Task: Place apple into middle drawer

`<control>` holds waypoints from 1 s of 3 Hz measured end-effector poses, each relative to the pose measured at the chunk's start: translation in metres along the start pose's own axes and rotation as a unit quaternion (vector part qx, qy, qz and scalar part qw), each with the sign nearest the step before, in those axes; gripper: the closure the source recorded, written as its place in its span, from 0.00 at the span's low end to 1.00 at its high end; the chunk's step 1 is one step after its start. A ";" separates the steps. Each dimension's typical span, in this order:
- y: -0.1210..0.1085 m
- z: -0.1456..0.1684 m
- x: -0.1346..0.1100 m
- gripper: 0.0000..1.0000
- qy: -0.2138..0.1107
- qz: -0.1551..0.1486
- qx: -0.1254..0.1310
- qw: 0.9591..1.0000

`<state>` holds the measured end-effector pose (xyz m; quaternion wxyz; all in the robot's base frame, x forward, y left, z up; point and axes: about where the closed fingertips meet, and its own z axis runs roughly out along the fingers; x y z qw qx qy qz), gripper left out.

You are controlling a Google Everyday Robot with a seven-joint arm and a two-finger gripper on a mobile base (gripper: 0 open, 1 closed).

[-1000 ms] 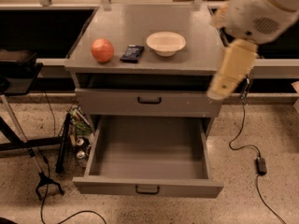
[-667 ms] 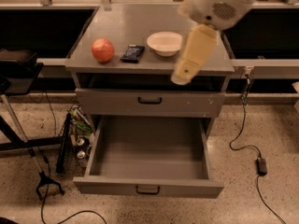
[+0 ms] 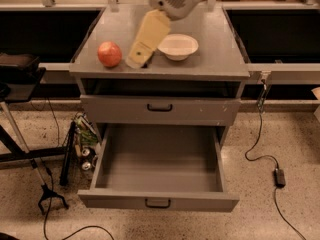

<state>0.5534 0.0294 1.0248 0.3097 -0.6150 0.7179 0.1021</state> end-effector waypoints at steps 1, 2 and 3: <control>-0.054 0.052 -0.045 0.00 -0.019 0.077 0.004 0.997; -0.096 0.071 -0.088 0.00 -0.038 0.125 0.019 0.991; -0.096 0.072 -0.087 0.00 -0.037 0.125 0.019 0.991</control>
Offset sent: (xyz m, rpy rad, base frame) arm 0.1723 0.1158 0.0262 0.1827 0.1209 -0.3043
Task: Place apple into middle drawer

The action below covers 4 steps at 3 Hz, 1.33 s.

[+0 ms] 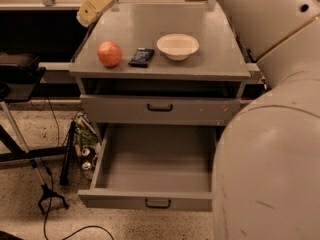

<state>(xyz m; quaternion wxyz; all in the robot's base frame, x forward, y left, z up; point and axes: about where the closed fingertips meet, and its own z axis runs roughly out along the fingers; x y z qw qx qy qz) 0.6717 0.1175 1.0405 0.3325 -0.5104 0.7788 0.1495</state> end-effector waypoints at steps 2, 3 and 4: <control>-0.016 0.037 0.047 0.00 -0.014 0.053 0.042 0.998; -0.036 0.078 0.073 0.00 -0.030 0.089 0.064 0.994; -0.065 0.115 0.089 0.00 -0.051 0.114 0.084 0.989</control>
Offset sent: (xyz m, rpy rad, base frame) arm 0.0343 -0.0354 -0.1119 0.1145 -0.0467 -0.2652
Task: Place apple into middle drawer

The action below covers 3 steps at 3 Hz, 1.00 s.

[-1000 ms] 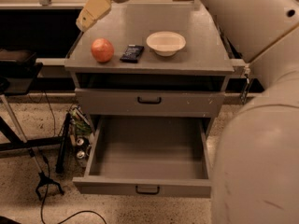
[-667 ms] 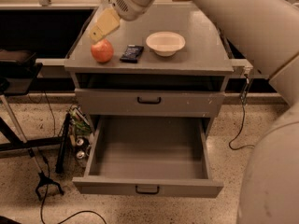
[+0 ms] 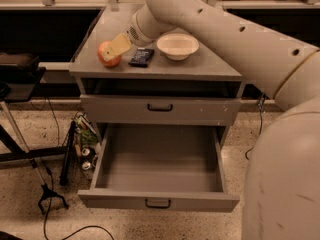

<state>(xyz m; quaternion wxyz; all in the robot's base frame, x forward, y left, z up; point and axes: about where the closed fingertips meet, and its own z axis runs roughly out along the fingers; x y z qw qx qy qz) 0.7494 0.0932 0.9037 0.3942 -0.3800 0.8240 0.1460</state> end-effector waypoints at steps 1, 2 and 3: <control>-0.021 0.033 0.002 0.00 -0.013 0.020 0.012 1.000; -0.020 0.056 0.002 0.00 -0.031 0.039 0.010 0.999; -0.002 0.067 0.001 0.00 -0.060 0.065 0.001 0.996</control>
Offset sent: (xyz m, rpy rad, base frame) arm 0.0591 0.0289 -0.0508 0.1422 -0.0178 -0.0862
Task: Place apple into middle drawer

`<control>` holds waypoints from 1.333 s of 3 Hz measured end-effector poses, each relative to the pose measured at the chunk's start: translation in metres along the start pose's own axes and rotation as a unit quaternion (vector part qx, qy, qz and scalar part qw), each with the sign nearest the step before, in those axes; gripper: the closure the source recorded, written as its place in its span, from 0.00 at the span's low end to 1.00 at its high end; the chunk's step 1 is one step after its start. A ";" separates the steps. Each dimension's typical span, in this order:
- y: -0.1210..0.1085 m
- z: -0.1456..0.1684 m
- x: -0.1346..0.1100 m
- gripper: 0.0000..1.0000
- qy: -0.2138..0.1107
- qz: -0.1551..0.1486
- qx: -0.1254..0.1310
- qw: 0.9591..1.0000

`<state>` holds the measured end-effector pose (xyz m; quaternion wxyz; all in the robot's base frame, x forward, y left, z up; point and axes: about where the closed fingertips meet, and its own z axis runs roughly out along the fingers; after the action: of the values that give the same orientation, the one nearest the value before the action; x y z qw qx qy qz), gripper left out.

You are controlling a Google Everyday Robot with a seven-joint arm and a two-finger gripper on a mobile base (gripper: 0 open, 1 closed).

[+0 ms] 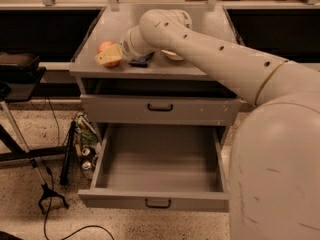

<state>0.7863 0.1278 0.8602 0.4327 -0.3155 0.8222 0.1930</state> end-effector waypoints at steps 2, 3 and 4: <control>0.025 -0.002 -0.008 0.00 -0.029 0.023 -0.013 0.999; 0.030 0.006 -0.013 0.00 -0.034 0.029 -0.025 0.999; 0.033 0.020 -0.019 0.00 -0.032 0.029 -0.038 0.998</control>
Offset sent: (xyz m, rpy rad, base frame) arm -0.0183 0.0252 0.0191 0.1177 -0.0125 -0.0114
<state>0.7833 0.1699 0.8666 0.4405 -0.3018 0.8087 0.2467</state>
